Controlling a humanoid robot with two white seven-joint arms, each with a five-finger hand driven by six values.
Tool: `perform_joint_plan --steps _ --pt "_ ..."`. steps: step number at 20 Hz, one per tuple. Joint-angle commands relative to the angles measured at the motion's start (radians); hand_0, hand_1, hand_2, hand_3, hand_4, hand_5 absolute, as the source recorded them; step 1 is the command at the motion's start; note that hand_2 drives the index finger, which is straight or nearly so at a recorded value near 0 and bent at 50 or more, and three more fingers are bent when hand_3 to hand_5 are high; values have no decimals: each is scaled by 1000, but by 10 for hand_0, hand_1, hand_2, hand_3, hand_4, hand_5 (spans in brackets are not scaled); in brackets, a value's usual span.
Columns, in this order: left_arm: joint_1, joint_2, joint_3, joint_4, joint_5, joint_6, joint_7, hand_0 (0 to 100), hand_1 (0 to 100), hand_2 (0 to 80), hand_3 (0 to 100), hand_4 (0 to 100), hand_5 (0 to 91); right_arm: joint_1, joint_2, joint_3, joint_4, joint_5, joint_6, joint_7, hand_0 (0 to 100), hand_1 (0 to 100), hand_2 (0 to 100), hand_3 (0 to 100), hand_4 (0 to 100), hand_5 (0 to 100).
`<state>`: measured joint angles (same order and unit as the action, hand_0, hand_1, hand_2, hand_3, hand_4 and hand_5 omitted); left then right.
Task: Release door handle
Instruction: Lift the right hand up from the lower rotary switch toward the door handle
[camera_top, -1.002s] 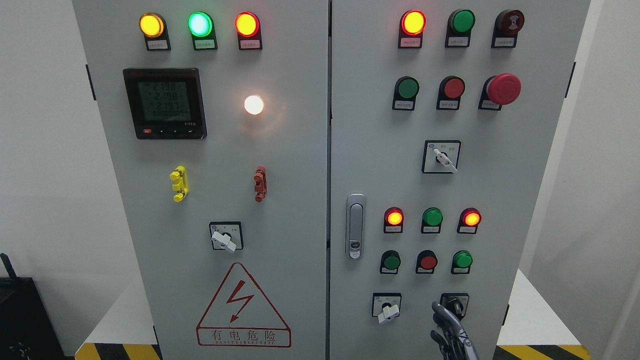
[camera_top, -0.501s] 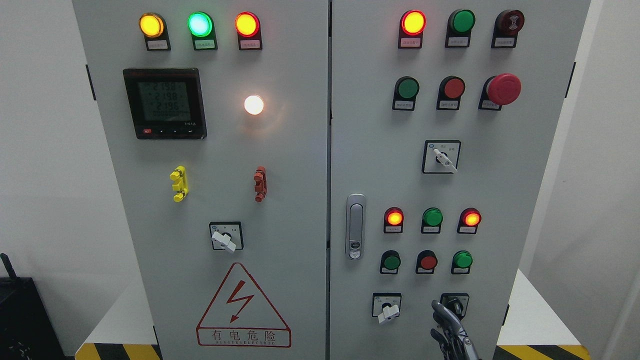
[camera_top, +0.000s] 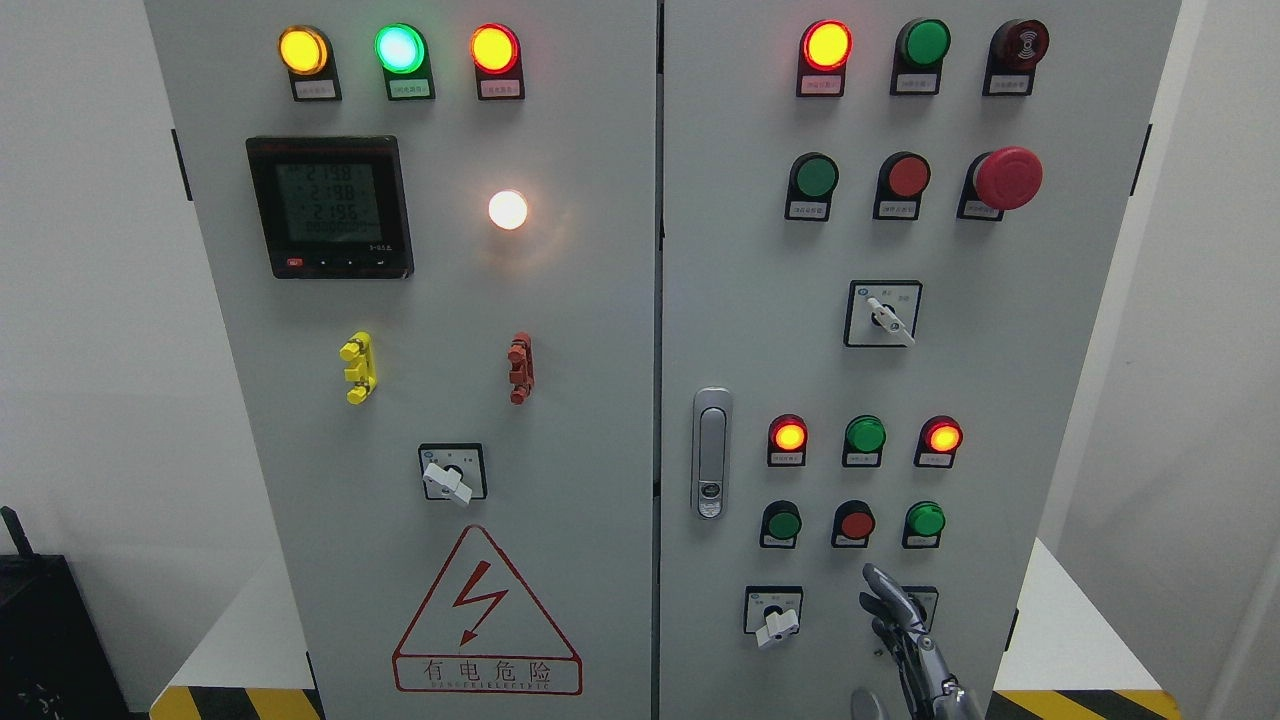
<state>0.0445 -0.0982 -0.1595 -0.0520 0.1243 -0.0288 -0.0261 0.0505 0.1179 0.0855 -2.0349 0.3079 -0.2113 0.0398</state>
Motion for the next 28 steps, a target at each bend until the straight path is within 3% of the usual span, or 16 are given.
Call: perform_joint_plan --steps 1,4,7,10,15,26,28 --pt "0 0 0 0 0 0 0 0 0 47 108 5 0 -40 2 6 41 190 4 -18 436 251 0 403 413 341" --pt "0 0 0 0 0 0 0 0 0 47 108 5 0 -40 2 14 41 307 10 -52 431 258 0 461 434 365" --pt "0 0 0 0 0 1 0 0 0 47 106 5 0 -44 2 45 39 405 84 -66 448 254 0 521 482 418" --pt "0 0 0 0 0 1 0 0 0 47 106 5 0 -73 5 91 41 437 150 -109 447 255 0 561 519 455" --pt "0 0 0 0 0 1 0 0 0 47 107 4 0 -107 5 95 71 585 156 -156 444 251 0 648 618 576" --pt "0 0 0 0 0 0 0 0 0 47 106 3 0 -167 6 122 125 810 159 -156 400 261 0 763 708 664" --pt "0 0 0 1 0 1 0 0 0 47 106 3 0 -182 6 123 136 850 188 -156 389 263 0 771 714 672"
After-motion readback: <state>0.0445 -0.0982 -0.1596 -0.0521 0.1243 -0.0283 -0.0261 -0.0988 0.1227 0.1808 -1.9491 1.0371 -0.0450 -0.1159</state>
